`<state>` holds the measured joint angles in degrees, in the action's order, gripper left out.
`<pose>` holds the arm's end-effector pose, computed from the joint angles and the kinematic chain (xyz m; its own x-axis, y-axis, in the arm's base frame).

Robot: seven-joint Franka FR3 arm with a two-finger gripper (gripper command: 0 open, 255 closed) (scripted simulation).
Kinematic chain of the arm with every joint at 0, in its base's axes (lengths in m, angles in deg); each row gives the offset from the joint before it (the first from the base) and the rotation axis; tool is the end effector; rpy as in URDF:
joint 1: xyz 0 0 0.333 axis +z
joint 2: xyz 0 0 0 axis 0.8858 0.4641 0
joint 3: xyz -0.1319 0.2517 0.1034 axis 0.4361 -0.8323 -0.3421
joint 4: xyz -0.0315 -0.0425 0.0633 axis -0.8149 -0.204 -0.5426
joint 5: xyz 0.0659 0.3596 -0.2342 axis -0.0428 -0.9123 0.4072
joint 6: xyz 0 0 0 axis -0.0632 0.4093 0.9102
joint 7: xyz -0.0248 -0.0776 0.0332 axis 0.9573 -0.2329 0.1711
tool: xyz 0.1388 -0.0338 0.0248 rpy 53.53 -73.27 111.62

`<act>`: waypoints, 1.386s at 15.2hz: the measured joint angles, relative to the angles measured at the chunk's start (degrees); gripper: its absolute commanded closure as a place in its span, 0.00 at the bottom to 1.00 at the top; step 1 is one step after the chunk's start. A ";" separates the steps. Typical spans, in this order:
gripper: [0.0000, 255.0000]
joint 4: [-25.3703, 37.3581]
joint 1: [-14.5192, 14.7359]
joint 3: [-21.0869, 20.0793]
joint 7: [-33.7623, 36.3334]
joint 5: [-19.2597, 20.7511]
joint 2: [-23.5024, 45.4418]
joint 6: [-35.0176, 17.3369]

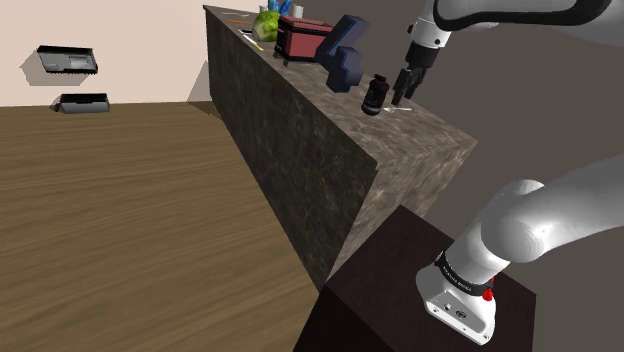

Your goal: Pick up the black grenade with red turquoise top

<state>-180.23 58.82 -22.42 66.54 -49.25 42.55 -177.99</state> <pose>0.4381 -0.1553 0.5008 0.9997 0.0219 0.0146 0.0211 -0.9981 0.0578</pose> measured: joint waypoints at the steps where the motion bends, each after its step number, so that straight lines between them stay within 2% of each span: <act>1: 0.00 1.48 -0.08 0.99 -1.49 0.05 1.76 -0.46; 5: 0.00 7.32 -0.36 4.81 -7.54 -0.50 8.82 -2.49; 10: 0.00 16.05 -0.93 9.00 -15.39 -3.14 18.42 -3.90; 13: 0.00 24.58 -1.80 11.22 -20.68 -6.35 26.19 -3.11; 18: 0.00 37.24 -4.85 13.13 -28.23 -11.96 37.68 -1.42; 21: 0.00 37.42 -5.47 13.21 -29.45 -12.81 39.33 -2.79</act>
<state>-142.82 53.36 -9.20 37.09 -62.06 81.89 -180.78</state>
